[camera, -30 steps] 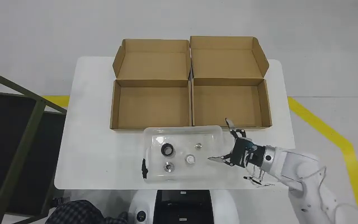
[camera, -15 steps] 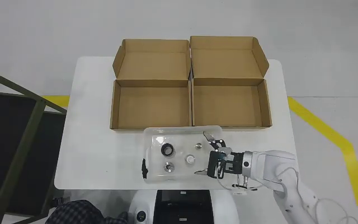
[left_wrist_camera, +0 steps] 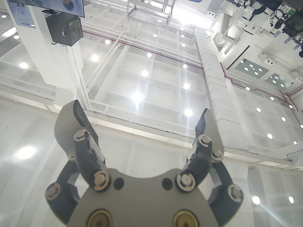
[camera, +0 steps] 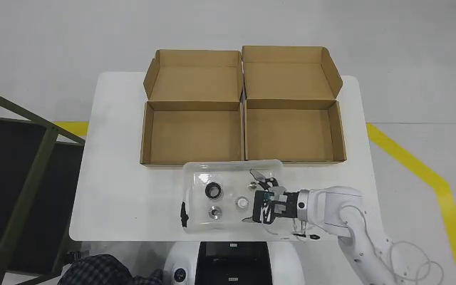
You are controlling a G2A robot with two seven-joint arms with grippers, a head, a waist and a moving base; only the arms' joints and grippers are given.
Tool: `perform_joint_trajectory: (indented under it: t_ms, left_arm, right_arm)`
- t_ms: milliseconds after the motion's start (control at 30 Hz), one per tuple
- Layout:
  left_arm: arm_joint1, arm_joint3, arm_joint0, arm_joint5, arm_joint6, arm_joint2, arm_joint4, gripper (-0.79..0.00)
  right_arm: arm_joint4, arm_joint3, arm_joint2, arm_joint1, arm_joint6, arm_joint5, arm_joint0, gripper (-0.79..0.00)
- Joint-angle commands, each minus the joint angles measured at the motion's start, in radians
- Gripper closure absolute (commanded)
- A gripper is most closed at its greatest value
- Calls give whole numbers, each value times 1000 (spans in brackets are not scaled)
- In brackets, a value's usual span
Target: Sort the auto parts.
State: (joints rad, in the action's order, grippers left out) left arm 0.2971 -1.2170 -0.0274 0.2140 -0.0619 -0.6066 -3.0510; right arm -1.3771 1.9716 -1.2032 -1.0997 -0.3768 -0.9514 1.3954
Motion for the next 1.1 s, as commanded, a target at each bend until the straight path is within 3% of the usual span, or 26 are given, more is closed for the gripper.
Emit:
perform_joint_trajectory:
  t_ms: [0, 300, 367, 533, 600, 667, 867, 967, 1067]
  left_arm:
    - [0, 0, 0, 0, 0, 0, 0, -785]
    - [0, 0, 0, 0, 0, 0, 0, -785]
    - [0, 0, 0, 0, 0, 0, 0, -785]
    - [0, 0, 0, 0, 0, 0, 0, -785]
    - [0, 0, 0, 0, 0, 0, 0, -785]
    - [0, 0, 0, 0, 0, 0, 0, -785]
    - [0, 0, 0, 0, 0, 0, 0, -785]
    - [0, 0, 0, 0, 0, 0, 0, -785]
    - [0, 0, 0, 0, 0, 0, 0, -785]
  right_arm:
    - [6, -11, 11, 0, -10, 2, -12, -785]
    - [9, -42, 48, 1, -28, 19, -40, -770]
    - [7, -52, 56, 2, -30, 21, -45, -720]
    - [0, -70, 72, 3, -35, 22, -57, -499]
    - [-3, -76, 78, 4, -35, 22, -61, -480]
    - [-6, -78, 83, 5, -36, 20, -65, -394]
    - [-11, -90, 97, 8, -37, 20, -76, -388]
    - [-13, -92, 102, 9, -39, 18, -84, -342]
    - [-13, -93, 107, 11, -41, 12, -91, -154]
